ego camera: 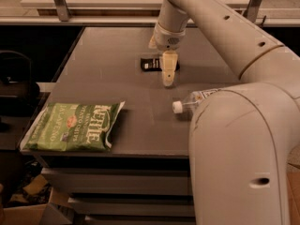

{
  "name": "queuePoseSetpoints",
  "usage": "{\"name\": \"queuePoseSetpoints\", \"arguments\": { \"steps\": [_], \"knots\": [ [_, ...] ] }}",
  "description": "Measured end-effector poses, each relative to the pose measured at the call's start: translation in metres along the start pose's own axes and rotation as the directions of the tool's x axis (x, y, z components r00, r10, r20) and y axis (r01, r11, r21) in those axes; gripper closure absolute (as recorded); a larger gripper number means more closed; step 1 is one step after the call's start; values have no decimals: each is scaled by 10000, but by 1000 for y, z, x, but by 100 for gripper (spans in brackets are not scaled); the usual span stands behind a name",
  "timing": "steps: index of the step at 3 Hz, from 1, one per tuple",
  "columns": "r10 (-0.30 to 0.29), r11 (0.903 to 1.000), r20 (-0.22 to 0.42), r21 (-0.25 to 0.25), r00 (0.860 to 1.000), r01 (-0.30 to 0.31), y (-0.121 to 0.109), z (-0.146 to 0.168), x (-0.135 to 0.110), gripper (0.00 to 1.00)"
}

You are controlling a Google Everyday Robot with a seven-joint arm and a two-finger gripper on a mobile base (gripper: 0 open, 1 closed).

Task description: Move rxbar chocolate near green jalapeno chip bag

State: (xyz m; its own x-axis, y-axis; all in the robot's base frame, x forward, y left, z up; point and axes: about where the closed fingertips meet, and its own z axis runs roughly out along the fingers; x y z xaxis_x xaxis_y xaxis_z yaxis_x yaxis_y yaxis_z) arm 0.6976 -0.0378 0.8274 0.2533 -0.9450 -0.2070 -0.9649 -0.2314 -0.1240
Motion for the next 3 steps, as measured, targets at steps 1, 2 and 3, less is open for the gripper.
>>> {"name": "queuePoseSetpoints", "arguments": {
  "steps": [1, 2, 3],
  "knots": [
    [40, 9998, 16, -169, 10000, -40, 0, 7, 2, 0],
    [133, 9997, -29, -200, 9999, -133, -3, 8, 9, 17],
    [186, 9996, -62, -209, 9998, -187, -5, 9, 13, 39]
  ]
}}
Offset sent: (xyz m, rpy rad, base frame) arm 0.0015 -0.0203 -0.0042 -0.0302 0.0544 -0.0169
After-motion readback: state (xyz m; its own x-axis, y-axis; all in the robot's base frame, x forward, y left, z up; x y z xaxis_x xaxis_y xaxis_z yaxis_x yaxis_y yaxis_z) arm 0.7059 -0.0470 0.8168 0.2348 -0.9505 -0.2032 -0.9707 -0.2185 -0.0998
